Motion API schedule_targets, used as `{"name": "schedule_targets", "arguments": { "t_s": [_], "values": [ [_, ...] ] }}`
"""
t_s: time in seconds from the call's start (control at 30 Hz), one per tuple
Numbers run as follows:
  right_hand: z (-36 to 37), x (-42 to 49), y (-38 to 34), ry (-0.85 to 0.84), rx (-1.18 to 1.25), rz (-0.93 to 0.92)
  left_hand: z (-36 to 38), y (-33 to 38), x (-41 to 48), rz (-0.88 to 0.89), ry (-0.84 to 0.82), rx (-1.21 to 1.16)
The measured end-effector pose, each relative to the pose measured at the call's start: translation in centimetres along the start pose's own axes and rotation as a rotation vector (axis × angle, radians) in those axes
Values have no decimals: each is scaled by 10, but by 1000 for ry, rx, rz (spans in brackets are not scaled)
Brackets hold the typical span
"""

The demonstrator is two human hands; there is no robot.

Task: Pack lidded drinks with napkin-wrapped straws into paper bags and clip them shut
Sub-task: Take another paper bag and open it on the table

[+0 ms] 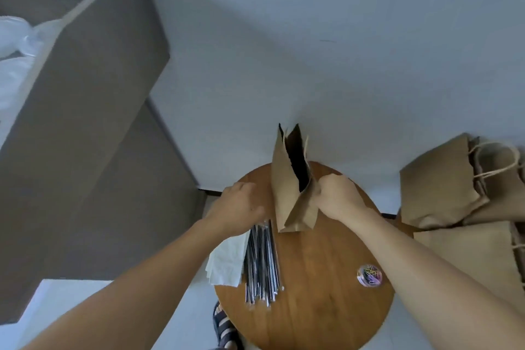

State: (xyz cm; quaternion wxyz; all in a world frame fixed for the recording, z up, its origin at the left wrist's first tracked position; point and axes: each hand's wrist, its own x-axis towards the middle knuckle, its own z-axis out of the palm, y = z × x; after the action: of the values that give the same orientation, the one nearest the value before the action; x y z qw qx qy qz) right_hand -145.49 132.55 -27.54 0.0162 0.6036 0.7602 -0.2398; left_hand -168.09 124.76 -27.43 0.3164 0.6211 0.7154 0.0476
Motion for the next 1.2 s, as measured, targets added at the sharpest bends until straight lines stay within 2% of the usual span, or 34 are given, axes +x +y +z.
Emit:
{"name": "schedule_targets", "arguments": {
  "t_s": [0.2, 0.4, 0.6, 0.77, 0.9, 1.03, 1.2],
  "values": [
    [22, -87, 28, 19, -72, 50, 28, 20, 1, 144, -105, 16],
    [60, -155, 57, -15, -101, 81, 84, 52, -28, 151, -236, 65],
    [85, -203, 80, -104, -57, 76, 139, 69, -65, 28, -389, 42],
    [86, -215, 100, -238, 132, 87, 170, 82, -89, -59, -424, 31],
    [86, -200, 104, -184, 225, 166, 181, 96, -97, -107, -374, -66],
    [92, -184, 100, -107, 135, 151, 180, 102, -97, -134, -302, -114],
    [95, -179, 90, -128, 408, 139, 181, 99, -91, -190, -244, -120]
  ]
}}
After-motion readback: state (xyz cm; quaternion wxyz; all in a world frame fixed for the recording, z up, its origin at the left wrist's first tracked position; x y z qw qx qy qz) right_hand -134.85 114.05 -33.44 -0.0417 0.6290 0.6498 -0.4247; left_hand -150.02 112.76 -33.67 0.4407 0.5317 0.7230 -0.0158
